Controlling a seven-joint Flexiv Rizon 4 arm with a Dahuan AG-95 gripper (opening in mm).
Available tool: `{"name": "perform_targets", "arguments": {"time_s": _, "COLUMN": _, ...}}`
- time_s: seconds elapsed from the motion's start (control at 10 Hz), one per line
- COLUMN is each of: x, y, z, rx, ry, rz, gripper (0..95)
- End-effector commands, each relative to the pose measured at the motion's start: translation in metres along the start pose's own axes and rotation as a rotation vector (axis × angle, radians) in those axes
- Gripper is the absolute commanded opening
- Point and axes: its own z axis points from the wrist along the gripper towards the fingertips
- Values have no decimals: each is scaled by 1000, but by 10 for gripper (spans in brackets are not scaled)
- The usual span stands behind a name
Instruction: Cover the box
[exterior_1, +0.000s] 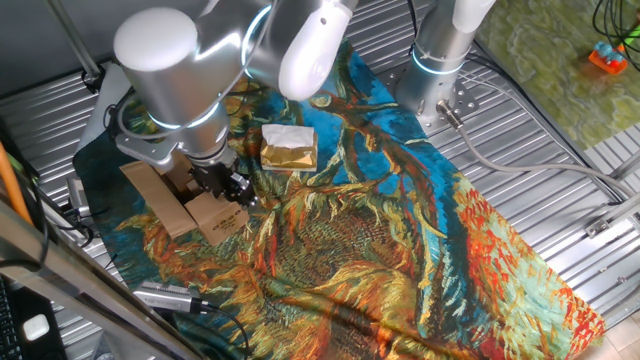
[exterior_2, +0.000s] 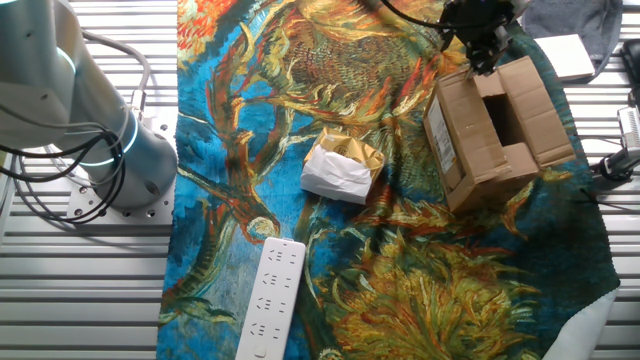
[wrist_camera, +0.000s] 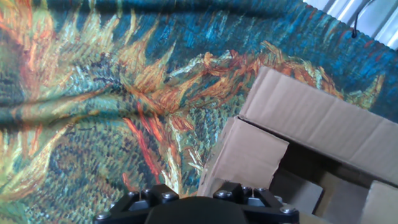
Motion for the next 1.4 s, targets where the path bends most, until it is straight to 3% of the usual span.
{"name": "perform_targets", "arguments": {"time_s": 0.1, "x": 0, "y": 0, "z": 0, "rx": 5, "ry": 3, "rz": 13, "gripper": 570}}
{"name": "perform_targets", "arguments": {"time_s": 1.1, "x": 0, "y": 0, "z": 0, "rx": 20, "ry": 3, "rz": 136, "gripper": 570}}
{"name": "perform_targets", "arguments": {"time_s": 1.4, "x": 0, "y": 0, "z": 0, "rx": 19, "ry": 2, "rz": 133, "gripper": 570}}
